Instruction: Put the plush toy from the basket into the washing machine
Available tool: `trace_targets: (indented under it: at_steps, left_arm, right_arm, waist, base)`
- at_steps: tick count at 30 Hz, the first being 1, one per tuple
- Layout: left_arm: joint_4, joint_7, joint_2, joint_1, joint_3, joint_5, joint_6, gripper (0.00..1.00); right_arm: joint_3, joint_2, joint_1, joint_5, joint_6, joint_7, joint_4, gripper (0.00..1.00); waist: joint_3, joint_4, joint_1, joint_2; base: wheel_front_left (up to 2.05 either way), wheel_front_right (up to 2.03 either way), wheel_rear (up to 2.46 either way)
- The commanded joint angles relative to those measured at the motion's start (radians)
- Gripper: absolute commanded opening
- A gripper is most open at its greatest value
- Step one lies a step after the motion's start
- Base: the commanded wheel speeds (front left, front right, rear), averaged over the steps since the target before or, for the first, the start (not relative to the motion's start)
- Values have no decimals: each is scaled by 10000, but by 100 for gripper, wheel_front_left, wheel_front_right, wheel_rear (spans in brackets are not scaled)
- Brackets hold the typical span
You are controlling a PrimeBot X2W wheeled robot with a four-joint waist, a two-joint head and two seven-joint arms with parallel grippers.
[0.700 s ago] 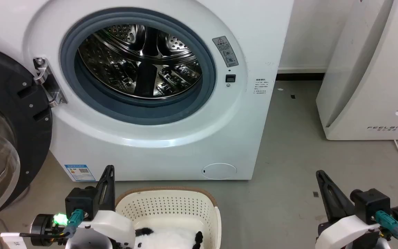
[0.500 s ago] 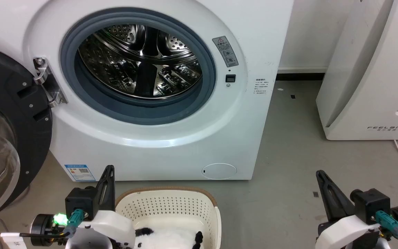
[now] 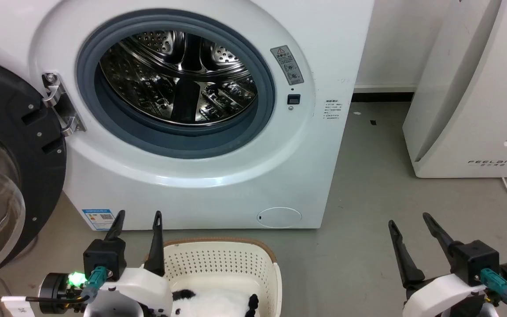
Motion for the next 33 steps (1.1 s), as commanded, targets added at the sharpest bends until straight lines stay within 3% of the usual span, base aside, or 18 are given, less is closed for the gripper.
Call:
trace_targets:
  at_steps: [1, 17, 33]
  left_arm:
    - [52, -115, 0, -38, -32, -50, 100, 100]
    - [974, -428, 9, -598, -275, -81, 141, 100]
    - [3388, -751, 43, -1923, -385, -442, -123, 100]
  right_arm:
    - [-60, 0, -14, 99, 0, -110, -36, 100]
    - [-209, 0, -177, 289, -2, -422, -202, 100]
    - [-214, 0, -642, 627, -3, -755, -389, 100]
  waist:
    - [15, -2, 0, 0]
    - [375, -61, 0, 0]
    - [1358, -400, 0, 0]
  base:
    - [0, 0, 0]
    - [0, 0, 0]
    - [0, 0, 0]
